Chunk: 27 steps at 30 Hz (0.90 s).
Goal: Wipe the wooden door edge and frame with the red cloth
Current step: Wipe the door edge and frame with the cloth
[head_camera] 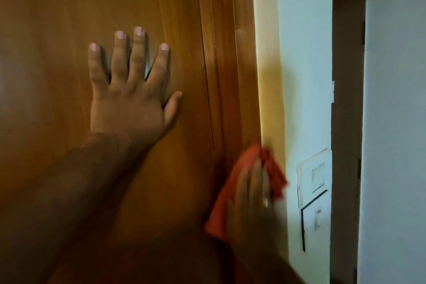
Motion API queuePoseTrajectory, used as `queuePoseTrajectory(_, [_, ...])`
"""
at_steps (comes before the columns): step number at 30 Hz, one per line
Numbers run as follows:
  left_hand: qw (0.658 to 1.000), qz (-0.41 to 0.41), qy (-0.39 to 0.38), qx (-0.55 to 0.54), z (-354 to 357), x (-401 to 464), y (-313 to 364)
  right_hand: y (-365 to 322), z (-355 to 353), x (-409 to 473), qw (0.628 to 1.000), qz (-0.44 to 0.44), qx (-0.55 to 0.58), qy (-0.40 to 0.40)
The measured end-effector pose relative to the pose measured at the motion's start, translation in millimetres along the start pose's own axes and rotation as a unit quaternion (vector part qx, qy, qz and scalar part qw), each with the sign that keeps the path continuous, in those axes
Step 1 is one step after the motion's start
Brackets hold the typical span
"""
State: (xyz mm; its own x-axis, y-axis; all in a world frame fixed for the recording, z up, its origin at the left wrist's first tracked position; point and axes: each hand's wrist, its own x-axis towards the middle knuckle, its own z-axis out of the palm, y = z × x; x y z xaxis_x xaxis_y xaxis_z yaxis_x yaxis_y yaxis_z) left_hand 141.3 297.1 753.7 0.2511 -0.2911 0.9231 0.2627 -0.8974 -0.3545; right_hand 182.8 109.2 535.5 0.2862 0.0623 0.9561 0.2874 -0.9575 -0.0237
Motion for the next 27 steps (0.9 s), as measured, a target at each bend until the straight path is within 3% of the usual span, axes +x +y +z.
queuePoseTrajectory(3, [1.0, -0.005, 0.0, -0.001, 1, -1, 0, 0, 15, -76, 0.997, 0.046, -0.001, -0.069])
queuePoseTrajectory(6, [1.0, -0.004, 0.005, -0.006, 1, -1, 1, -1, 9, -76, 0.991, 0.03, 0.001, -0.134])
queuePoseTrajectory(10, [1.0, -0.008, 0.012, -0.005, 2, -2, 1, -3, -13, 20, 0.998, 0.004, 0.043, -0.039])
queuePoseTrajectory(15, [1.0, -0.01, 0.015, -0.013, 3, -3, 0, -18, -44, 200, 0.989, 0.05, 0.063, 0.123])
queuePoseTrajectory(18, [1.0, -0.01, 0.017, -0.011, 2, -2, 0, -19, -47, 233, 0.984, 0.067, 0.041, 0.163])
queuePoseTrajectory(27, [1.0, 0.001, -0.025, -0.003, -5, -3, -2, -2, -27, 52, 0.993, 0.029, 0.086, -0.069])
